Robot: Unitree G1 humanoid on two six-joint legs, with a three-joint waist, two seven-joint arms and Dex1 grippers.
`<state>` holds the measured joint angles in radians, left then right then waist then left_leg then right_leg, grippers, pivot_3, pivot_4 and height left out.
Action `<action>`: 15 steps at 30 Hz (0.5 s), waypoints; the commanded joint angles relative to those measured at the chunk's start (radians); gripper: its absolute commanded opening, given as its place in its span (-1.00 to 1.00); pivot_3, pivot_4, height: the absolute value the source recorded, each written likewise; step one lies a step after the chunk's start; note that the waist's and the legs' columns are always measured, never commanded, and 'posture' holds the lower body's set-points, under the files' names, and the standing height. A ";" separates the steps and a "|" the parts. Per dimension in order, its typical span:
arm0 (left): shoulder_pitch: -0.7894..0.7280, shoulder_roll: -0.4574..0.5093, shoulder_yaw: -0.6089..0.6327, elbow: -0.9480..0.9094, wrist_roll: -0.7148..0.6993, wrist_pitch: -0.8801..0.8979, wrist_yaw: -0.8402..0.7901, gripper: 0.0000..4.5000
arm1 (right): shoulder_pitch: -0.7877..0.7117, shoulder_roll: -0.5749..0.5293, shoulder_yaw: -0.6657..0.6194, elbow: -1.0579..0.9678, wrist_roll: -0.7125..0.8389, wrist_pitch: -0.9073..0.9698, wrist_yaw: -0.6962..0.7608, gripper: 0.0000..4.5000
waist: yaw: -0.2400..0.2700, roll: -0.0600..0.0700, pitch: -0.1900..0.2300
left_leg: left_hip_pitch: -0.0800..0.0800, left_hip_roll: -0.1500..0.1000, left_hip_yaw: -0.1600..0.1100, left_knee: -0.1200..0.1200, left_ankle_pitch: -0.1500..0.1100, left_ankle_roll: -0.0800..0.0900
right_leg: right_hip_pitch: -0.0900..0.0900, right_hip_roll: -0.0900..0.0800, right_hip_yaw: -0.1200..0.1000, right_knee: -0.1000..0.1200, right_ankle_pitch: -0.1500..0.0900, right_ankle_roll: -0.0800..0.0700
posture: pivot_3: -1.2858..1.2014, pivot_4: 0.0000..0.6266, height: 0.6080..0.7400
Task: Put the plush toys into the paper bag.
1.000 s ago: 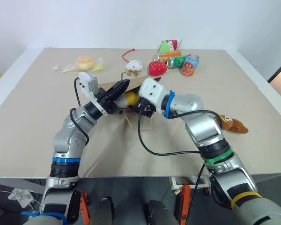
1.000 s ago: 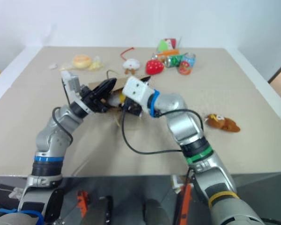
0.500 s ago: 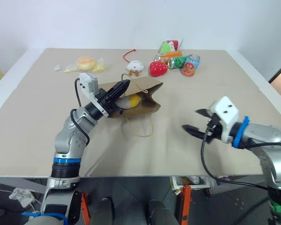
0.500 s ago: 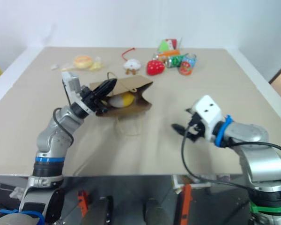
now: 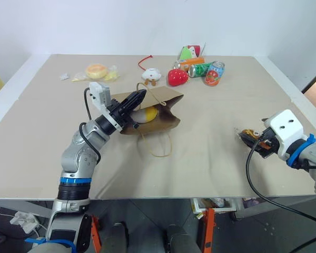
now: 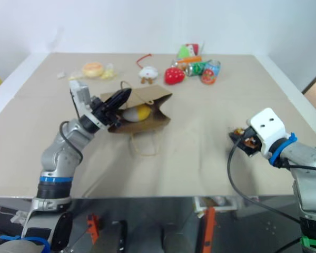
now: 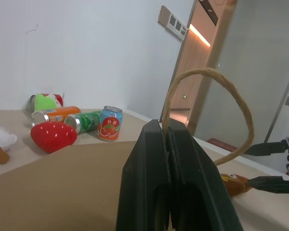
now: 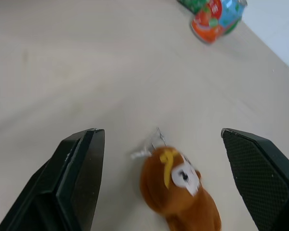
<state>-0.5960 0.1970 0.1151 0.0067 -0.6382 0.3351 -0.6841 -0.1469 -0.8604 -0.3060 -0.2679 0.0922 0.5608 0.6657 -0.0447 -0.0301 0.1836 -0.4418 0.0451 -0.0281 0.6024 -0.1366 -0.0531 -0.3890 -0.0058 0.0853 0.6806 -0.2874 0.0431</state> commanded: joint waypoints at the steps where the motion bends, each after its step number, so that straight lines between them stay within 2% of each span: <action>1: -0.022 0.000 0.005 -0.021 -0.006 -0.012 -0.007 -1.00 | 0.010 -0.042 0.032 0.075 -0.083 -0.074 -0.042 0.86 | 0.000 0.000 0.000 | 0.000 0.000 0.000 0.000 0.000 0.000 | 0.000 0.000 0.000 0.000 0.000 0.000 | 0.03 -0.52 1.00; 15: -0.019 -0.004 0.006 -0.024 -0.006 -0.017 -0.002 -1.00 | -0.087 -0.038 0.178 0.202 -0.216 -0.146 -0.099 0.86 | -0.001 0.000 0.000 | 0.000 0.000 0.000 0.000 0.000 -0.001 | 0.000 0.000 0.000 0.000 0.000 0.000 | 0.03 -0.52 1.00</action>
<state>-0.5967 0.1938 0.1144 0.0094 -0.6378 0.3325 -0.6840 -0.2128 -0.8913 -0.1164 -0.0509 -0.1064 0.4153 0.5832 -0.0458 -0.0301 0.1836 -0.4414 0.0451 -0.0278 0.6022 -0.1362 -0.0537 -0.3888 -0.0057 0.0857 0.6807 -0.2872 0.0434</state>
